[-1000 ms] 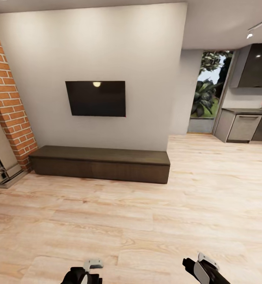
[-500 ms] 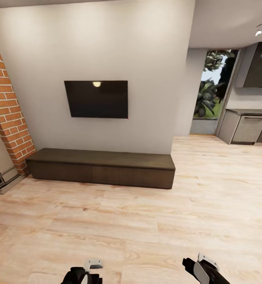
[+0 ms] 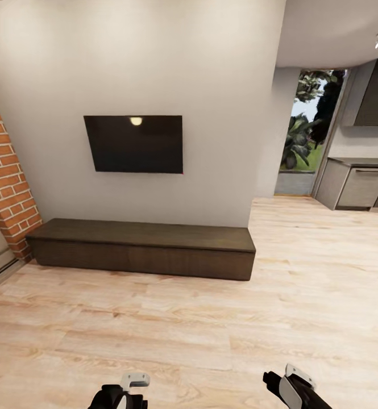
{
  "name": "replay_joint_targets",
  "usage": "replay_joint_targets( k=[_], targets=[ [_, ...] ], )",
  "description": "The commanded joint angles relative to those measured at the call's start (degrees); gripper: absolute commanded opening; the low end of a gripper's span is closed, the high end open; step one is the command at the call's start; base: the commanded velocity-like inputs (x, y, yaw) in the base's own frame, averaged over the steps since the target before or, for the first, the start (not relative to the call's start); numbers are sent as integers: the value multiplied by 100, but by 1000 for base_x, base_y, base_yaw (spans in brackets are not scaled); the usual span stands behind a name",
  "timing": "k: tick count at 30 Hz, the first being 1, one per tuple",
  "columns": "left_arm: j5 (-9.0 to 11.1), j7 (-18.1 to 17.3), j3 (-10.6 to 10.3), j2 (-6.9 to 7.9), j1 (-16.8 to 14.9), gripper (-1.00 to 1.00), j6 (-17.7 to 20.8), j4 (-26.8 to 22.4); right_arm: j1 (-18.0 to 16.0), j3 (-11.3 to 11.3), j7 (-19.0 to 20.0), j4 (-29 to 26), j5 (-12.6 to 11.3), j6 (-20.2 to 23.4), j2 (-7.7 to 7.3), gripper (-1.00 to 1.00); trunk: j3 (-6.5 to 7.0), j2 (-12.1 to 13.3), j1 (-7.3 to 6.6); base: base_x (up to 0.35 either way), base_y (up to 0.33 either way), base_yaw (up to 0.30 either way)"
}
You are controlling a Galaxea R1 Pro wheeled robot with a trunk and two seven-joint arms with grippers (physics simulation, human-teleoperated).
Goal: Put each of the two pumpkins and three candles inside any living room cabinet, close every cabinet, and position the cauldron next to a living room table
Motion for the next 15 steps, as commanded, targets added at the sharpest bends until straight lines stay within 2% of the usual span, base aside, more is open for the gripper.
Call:
replay_joint_targets(
  k=[1,5,15],
  targets=[
    [0,0,0,0,0,100,0,0,0,0,0,0,-2,0,-1,100,0,0,0,326,0,-185],
    [0,0,0,0,0,100,0,0,0,1,0,0,-2,0,-2,100,0,0,0,327,0,-174],
    [0,0,0,0,0,100,0,0,0,1,-4,0,4,2,1,100,0,0,0,327,0,-15]
  ],
)
